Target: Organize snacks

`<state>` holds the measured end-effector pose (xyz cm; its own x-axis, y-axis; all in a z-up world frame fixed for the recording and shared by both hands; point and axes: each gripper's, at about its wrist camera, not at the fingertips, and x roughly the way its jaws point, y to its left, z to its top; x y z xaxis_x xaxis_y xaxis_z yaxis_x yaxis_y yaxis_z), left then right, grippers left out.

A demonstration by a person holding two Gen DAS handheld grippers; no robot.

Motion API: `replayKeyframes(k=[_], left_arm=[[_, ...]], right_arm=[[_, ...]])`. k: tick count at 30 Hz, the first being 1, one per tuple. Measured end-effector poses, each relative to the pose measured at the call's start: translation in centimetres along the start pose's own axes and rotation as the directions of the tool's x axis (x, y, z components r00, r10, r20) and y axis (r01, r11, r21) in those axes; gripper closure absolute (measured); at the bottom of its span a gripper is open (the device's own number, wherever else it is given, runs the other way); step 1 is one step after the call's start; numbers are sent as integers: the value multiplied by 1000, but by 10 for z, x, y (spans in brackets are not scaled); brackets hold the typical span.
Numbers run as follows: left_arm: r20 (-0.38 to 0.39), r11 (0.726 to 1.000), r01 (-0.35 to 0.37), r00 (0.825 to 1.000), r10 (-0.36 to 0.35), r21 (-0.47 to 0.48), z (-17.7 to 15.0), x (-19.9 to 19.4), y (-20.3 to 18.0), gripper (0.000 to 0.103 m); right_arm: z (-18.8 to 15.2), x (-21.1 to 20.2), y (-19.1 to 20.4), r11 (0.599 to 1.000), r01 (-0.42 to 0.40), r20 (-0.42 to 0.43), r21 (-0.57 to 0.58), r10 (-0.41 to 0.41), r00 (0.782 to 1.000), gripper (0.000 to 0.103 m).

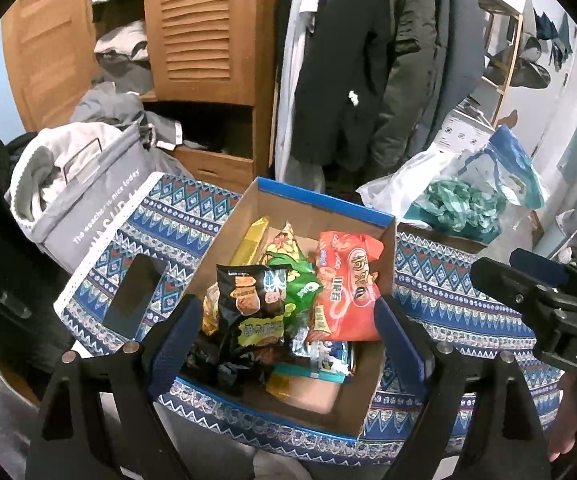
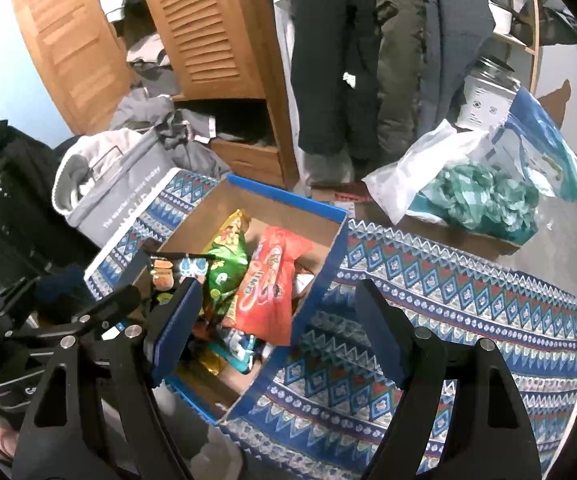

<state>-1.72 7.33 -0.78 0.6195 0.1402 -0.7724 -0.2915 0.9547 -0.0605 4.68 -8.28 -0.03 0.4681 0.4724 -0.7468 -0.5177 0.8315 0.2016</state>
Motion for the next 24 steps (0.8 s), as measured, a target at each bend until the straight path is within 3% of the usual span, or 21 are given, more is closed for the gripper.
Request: replayKeyframes(k=[24], left_arm=[[-23,1000,17,1000,-18,-12,2,1,-7,15]], right_arm=[[-5,0,-18,999,34,1,18,-34,999,24]])
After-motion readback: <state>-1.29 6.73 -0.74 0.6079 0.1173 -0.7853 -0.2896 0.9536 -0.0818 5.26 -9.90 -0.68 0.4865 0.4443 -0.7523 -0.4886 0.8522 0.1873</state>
